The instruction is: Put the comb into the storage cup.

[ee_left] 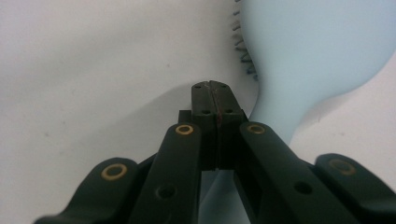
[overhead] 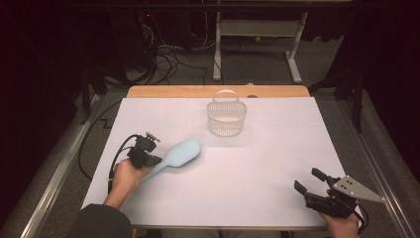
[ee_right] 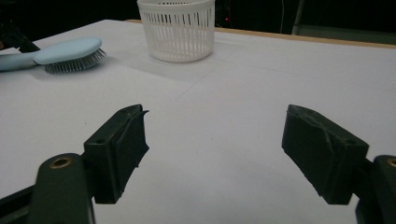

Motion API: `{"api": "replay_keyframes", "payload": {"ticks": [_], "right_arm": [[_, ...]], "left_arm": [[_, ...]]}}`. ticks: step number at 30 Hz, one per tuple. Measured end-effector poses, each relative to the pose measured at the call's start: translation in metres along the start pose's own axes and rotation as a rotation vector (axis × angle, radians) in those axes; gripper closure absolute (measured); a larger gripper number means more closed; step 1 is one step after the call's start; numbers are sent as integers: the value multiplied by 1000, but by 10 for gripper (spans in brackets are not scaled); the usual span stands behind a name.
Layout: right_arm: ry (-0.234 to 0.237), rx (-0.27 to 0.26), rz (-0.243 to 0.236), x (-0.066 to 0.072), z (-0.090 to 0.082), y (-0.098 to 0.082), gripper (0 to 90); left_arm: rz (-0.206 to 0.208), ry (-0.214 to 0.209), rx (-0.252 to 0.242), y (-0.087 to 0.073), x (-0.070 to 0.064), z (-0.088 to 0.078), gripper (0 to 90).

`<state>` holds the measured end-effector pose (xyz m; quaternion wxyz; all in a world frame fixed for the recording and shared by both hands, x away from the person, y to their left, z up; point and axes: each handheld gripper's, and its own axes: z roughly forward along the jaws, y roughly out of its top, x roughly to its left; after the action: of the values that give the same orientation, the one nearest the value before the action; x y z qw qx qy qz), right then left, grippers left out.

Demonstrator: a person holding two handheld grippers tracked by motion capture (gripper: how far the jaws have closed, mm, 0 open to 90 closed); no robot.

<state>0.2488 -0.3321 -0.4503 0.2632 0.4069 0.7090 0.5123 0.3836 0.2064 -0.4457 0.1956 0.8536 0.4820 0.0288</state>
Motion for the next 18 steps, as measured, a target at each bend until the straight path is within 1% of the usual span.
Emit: {"api": "replay_keyframes", "payload": {"ticks": [3, 6, 18], "right_arm": [[0, 0, 0, 0, 0, 0, 226], [2, 1, 1, 0, 0, 0, 226], [2, 0, -1, 0, 0, 0, 226]], "left_arm": [[-12, -14, -9, -4, 0, -1, 882], [-16, -20, -13, -8, -1, -2, 882], [-15, -42, -32, -22, -8, -4, 882]]}}
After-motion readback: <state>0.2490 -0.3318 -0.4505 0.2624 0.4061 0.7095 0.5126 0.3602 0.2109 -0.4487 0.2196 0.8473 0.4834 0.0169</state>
